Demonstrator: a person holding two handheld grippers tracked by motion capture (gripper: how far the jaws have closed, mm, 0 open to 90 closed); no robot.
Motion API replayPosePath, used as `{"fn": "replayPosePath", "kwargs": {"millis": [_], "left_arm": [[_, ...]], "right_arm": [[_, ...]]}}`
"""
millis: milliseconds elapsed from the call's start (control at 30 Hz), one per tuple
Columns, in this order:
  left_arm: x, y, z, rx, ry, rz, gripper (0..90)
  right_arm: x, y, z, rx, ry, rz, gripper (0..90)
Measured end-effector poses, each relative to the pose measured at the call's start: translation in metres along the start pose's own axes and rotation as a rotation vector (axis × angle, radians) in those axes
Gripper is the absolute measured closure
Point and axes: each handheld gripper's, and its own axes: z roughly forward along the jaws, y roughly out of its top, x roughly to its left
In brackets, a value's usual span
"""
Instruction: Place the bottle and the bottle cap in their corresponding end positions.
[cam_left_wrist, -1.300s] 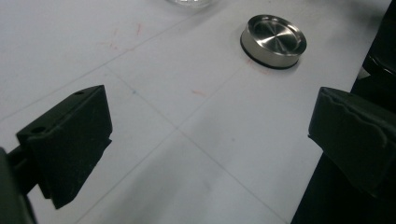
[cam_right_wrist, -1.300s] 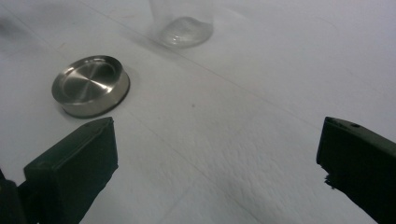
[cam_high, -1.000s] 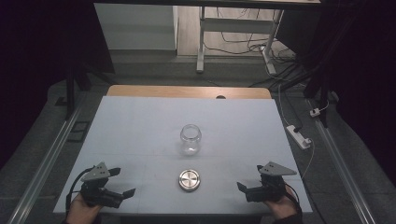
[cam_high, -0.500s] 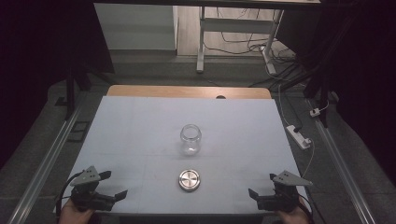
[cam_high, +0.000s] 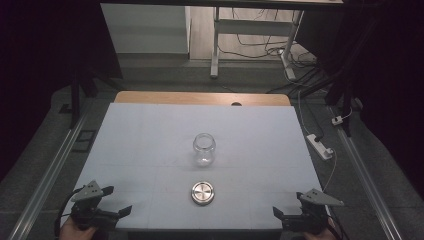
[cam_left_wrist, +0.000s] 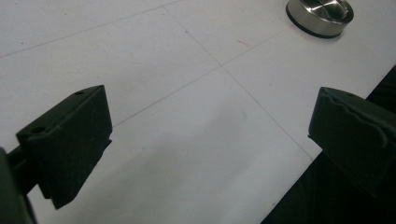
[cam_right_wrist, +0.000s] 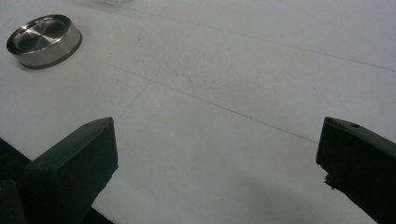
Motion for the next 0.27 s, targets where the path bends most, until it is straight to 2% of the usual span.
{"fn": "replayPosePath", "kwargs": {"millis": [133, 267], "left_arm": [[-0.0007, -0.0012, -0.0007, 0.016, 0.017, -0.007, 0.2], [-0.0009, -0.0003, 0.0007, 0.025, 0.014, -0.007, 0.1]], "right_arm": [[-0.0003, -0.0019, -0.0029, 0.006, -0.003, 0.012, 0.0], [0.0002, -0.0019, -0.0019, 0.017, -0.005, 0.004, 0.0]]}}
